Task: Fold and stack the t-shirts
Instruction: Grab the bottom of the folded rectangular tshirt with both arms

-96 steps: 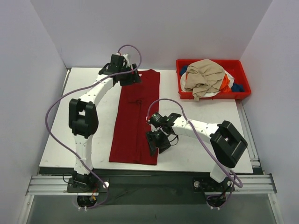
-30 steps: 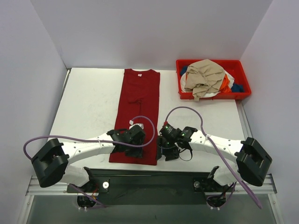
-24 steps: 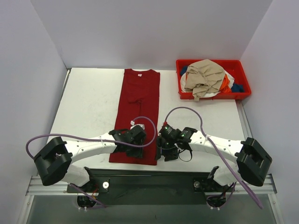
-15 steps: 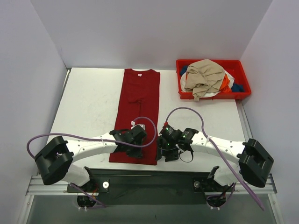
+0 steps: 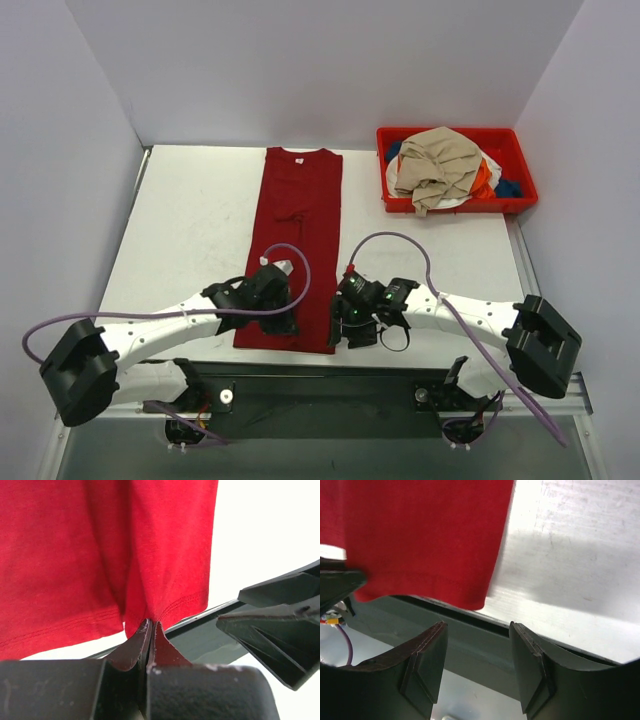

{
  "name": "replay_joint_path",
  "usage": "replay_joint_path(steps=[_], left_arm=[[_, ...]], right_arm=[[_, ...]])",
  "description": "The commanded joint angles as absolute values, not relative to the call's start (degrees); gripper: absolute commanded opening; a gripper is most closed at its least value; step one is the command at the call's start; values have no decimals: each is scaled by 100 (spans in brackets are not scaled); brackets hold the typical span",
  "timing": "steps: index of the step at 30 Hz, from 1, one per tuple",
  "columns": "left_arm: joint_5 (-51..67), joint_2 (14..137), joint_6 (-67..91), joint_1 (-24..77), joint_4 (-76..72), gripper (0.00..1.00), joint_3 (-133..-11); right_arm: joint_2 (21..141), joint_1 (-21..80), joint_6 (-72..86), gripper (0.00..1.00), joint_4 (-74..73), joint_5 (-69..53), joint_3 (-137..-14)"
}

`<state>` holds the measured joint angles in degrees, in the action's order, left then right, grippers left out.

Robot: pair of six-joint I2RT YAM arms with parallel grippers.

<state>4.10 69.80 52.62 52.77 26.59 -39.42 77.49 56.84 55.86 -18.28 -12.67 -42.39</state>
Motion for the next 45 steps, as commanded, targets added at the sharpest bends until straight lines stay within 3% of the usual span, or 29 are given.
replay_joint_path(steps=[1, 22, 32, 36, 45], left_arm=[[895, 6610, 5554, 5011, 2303, 0, -3639], [1274, 6513, 5344, 4570, 2268, 0, -3410], [1362, 6565, 5309, 4526, 2197, 0, -3384], [1389, 6600, 5300, 4491, 2180, 0, -3349], [1292, 6487, 5256, 4307, 2373, 0, -3314]], right_arm=[[7945, 5757, 5748, 53, -1741, -1081, -4324], [9246, 6117, 5783, 51, -1687, -941, -5150], [9580, 6143, 5687, 30, -2205, -739, -5335], [9624, 6135, 5616, 15, -2478, -624, -5458], [8957, 6073, 5783, 13, -2628, -457, -5151]])
